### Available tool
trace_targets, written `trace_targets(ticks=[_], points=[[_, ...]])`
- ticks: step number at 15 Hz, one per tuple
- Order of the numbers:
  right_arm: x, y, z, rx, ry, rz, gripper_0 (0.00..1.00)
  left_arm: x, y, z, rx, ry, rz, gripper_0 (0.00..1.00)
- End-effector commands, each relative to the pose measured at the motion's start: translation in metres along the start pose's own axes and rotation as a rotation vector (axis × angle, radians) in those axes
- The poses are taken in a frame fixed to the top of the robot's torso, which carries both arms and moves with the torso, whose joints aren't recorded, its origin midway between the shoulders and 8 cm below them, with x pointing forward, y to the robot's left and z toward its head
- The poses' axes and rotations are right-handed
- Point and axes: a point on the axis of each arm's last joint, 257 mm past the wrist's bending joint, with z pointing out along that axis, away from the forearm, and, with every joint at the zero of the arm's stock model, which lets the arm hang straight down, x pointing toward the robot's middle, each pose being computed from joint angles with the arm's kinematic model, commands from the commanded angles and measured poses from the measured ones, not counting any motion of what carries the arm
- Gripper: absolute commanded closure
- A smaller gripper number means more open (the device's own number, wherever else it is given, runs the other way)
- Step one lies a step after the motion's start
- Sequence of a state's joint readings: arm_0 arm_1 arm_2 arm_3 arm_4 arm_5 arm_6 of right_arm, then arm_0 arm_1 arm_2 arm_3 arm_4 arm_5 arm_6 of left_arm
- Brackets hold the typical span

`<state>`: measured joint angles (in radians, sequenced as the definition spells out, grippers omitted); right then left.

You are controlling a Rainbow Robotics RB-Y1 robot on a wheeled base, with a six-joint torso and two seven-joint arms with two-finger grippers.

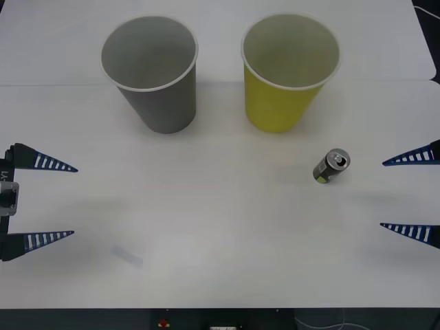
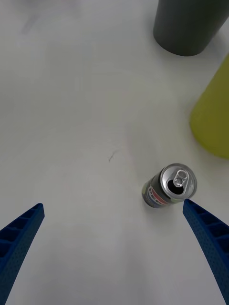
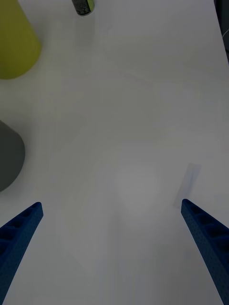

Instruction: Put the can into the green bin and the plastic bottle into the gray bin

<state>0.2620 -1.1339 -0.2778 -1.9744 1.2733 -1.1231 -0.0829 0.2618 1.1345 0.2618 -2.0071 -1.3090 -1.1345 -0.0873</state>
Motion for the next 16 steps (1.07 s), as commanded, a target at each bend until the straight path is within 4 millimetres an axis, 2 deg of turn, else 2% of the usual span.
trace_targets(ticks=[1, 7, 10, 14, 16], points=[[0.010, -0.005, -0.005, 0.015, -0.015, 0.053, 0.00, 0.000, 0.000, 0.000, 0.000, 0.000, 0.000, 0.00], [0.034, -0.011, -0.017, 0.059, -0.061, 0.162, 0.00, 0.000, 0.000, 0.000, 0.000, 0.000, 0.000, 0.00], [0.050, -0.015, -0.021, 0.102, -0.094, 0.156, 0.00, 0.000, 0.000, 0.000, 0.000, 0.000, 0.000, 0.00], [0.066, -0.010, -0.021, 0.137, -0.156, 0.189, 0.00, 0.000, 0.000, 0.000, 0.000, 0.000, 0.000, 0.00], [0.069, -0.007, -0.015, 0.155, -0.211, 0.230, 0.00, 0.000, 0.000, 0.000, 0.000, 0.000, 0.000, 0.00]])
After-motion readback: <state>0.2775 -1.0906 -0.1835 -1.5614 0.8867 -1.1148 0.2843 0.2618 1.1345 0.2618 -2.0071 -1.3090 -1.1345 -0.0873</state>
